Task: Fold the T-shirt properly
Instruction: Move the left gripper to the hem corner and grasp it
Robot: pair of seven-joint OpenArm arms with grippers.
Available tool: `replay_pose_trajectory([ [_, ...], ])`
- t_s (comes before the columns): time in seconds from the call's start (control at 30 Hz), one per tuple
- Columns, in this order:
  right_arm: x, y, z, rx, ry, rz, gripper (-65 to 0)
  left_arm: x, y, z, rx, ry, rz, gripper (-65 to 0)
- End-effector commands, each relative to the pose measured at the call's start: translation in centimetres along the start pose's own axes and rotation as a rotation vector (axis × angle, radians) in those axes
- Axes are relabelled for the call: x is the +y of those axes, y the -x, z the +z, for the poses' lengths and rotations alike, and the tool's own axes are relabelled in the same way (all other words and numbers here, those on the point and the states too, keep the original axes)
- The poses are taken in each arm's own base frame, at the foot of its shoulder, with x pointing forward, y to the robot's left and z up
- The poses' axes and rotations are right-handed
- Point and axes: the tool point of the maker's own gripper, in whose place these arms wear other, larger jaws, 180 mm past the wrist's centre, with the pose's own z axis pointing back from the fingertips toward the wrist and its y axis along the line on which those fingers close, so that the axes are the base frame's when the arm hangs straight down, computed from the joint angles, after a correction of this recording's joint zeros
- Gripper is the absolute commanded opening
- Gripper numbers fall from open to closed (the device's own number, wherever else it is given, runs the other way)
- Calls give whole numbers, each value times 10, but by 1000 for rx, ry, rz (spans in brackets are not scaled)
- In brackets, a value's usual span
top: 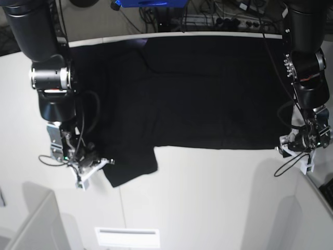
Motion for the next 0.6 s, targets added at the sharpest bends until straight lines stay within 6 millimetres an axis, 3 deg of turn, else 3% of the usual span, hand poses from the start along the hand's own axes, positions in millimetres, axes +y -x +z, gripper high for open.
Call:
replay_pose_trajectory([
  [0.0, -5, 2, 2, 37, 20, 15, -650, 12, -23, 10, -51, -24, -1, -253],
  [0.57, -6, 2, 2, 35, 21, 10, -650, 3, -20, 5, -52, -11, -5, -262],
])
